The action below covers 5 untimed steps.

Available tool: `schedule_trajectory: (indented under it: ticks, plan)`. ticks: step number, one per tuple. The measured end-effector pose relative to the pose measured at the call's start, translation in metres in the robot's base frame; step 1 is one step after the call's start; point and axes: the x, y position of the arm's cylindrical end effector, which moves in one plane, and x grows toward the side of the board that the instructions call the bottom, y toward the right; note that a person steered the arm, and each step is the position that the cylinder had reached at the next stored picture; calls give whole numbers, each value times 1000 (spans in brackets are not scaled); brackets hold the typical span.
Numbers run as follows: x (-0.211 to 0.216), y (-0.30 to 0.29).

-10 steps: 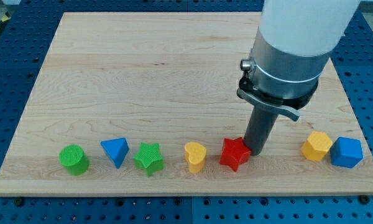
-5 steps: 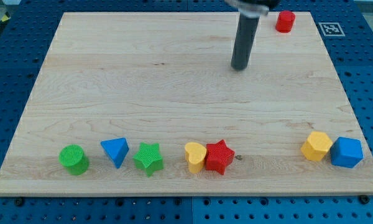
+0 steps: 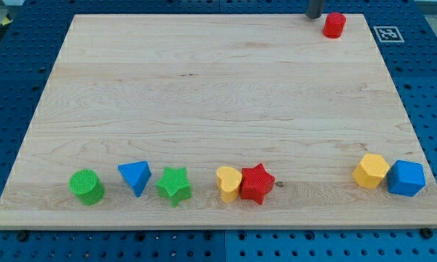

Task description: Point at the red circle

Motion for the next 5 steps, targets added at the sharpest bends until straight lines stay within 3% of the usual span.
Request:
schedule_trajectory:
  ticks: [2, 5]
  plan:
    - [0, 33]
    - [21, 38]
